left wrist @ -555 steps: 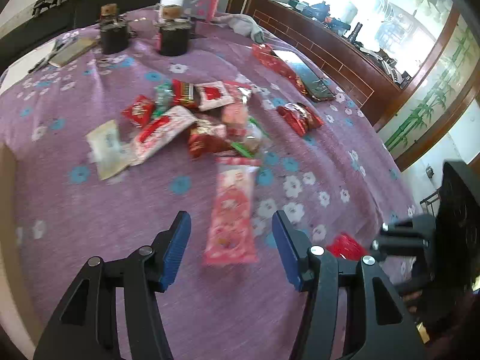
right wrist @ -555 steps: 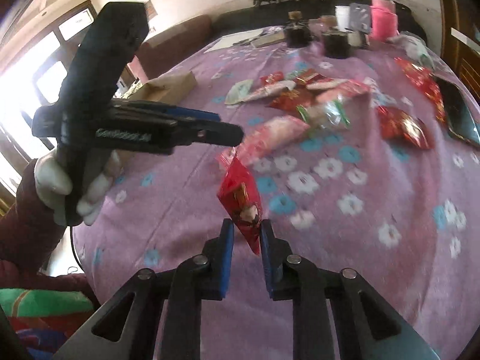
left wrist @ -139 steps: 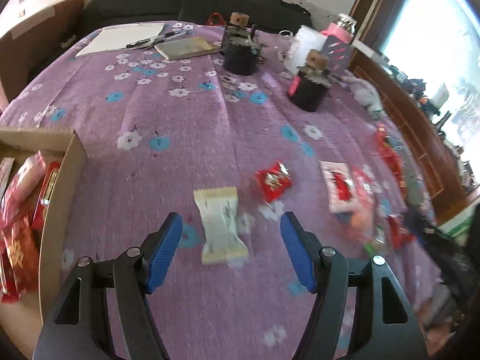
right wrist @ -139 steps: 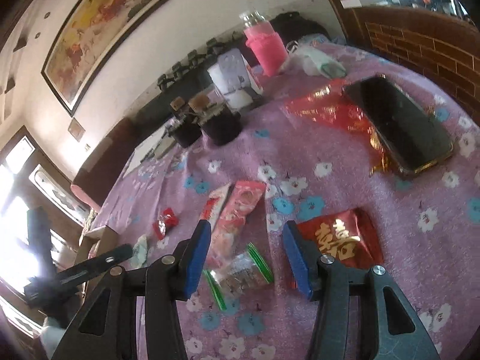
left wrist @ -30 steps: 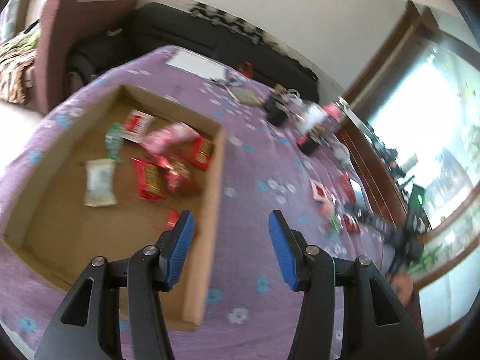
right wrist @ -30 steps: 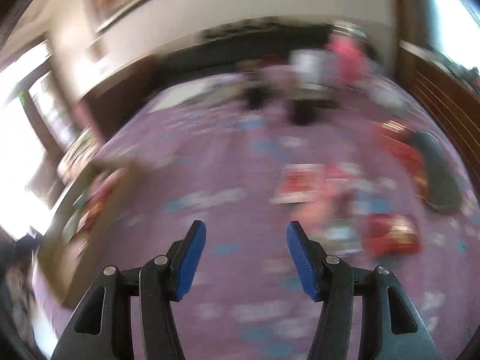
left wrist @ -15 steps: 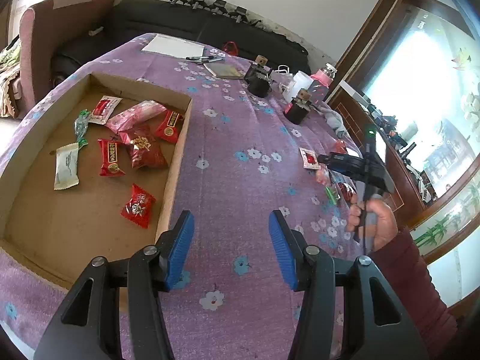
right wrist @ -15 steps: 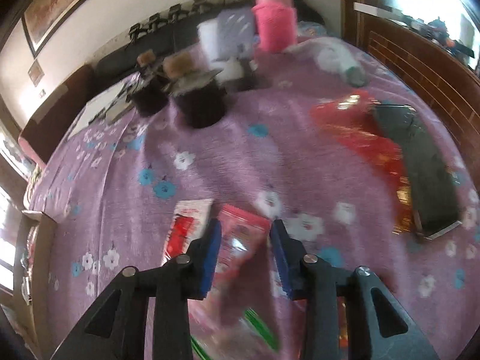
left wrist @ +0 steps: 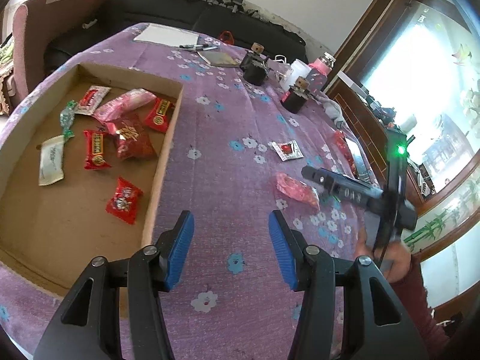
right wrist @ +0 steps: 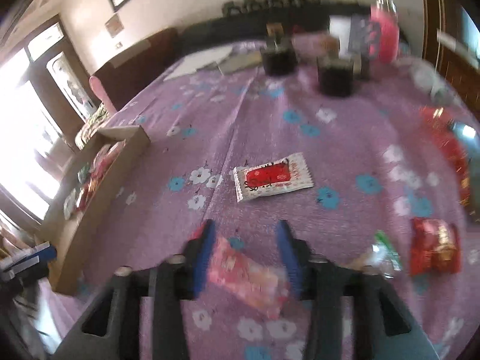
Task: Organize snacks
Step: 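Grasp white-red packet with left tool while right tool grasps pink cartoon bar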
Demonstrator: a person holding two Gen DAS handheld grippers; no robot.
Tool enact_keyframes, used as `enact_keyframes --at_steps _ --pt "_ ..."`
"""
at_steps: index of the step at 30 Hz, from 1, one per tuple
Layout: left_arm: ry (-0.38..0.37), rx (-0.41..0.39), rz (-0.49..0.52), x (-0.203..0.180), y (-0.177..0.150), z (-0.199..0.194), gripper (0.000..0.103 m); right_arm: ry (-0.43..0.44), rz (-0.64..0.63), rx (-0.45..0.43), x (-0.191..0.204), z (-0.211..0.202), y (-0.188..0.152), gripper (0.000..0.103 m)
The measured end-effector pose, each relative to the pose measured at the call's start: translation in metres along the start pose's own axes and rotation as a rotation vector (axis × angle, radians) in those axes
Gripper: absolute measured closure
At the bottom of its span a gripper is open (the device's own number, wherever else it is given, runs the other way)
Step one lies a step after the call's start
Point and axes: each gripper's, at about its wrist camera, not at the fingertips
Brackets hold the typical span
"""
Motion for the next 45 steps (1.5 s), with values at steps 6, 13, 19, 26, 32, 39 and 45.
enact_keyframes --at_steps 6,13,19,26,32,39,45 --pt "-0.009 0.032 0.024 -0.01 0.006 0.009 0.053 -0.029 -0.171 0.011 0.019 0.011 -0.019 0.04" --pt "0.003 0.062 0.135 -0.038 0.036 0.028 0.053 0.093 -0.144 0.022 0.009 0.019 -0.022 0.072" --pt "0.02 0.129 0.295 -0.071 0.064 0.086 0.053 -0.144 -0.064 -0.009 -0.019 0.005 -0.027 0.072" --pt "0.038 0.231 0.572 -0.115 0.067 0.174 0.053 -0.081 0.105 -0.002 -0.055 -0.001 -0.026 0.072" --pt "0.05 0.245 0.663 -0.125 0.077 0.207 0.053 -0.094 0.104 0.0 -0.054 0.0 -0.026 0.072" --pt "0.038 0.249 0.727 -0.133 0.079 0.223 0.052 -0.082 0.118 -0.001 -0.056 -0.001 -0.025 0.071" --pt "0.06 0.235 0.782 -0.142 0.078 0.226 0.048 -0.081 0.119 -0.002 -0.056 -0.001 -0.025 0.071"
Point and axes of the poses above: each gripper's, at about its wrist camera, not at the fingertips, and z roughly the way its jaws point, x to its left, y to its top, and after that the axes turned 2 degrees about -x, right-handed
